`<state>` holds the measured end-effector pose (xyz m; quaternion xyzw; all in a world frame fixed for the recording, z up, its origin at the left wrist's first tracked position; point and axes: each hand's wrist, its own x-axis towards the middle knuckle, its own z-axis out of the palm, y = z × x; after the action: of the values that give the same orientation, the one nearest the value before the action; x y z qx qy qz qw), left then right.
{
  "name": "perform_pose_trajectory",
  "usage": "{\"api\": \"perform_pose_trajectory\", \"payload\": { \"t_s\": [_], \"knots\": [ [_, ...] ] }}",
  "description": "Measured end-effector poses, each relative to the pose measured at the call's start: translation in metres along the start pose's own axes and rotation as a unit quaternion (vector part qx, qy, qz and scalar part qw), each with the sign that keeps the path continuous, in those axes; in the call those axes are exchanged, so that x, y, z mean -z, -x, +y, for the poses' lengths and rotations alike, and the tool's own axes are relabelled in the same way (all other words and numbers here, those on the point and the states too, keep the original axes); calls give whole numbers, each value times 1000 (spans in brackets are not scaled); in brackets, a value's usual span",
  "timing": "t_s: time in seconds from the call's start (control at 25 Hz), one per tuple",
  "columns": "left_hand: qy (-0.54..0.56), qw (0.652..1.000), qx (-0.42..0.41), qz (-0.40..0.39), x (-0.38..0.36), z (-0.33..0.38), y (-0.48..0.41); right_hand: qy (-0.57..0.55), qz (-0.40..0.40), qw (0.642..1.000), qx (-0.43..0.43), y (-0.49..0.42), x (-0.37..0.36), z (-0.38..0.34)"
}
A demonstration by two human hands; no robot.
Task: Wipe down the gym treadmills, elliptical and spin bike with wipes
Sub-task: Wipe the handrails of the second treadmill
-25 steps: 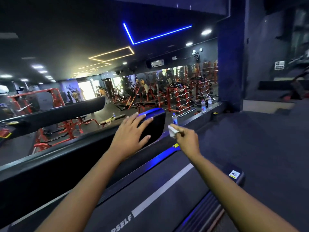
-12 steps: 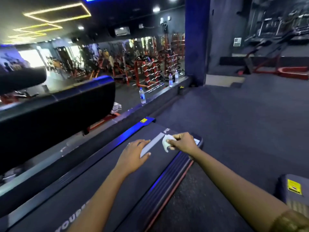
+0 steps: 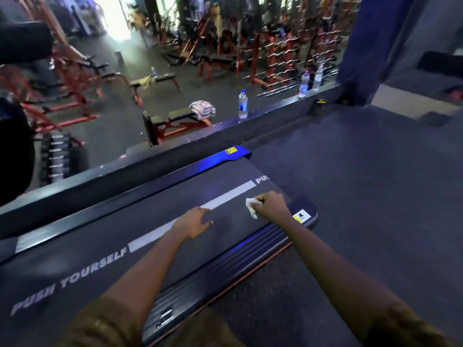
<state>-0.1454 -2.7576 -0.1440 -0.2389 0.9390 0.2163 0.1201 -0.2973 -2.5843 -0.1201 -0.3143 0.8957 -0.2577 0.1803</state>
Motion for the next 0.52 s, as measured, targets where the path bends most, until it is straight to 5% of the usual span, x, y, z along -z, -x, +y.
{"api": "perform_pose_trajectory", "payload": {
  "t_s": [0.28, 0.52],
  "knots": [
    [25, 989, 106, 100, 63, -24, -62, -21, -2, 994, 110, -117, 24, -41],
    [67, 974, 192, 103, 82, -78, -140, -50, -82, 972, 216, -237, 2, -102]
  ]
}}
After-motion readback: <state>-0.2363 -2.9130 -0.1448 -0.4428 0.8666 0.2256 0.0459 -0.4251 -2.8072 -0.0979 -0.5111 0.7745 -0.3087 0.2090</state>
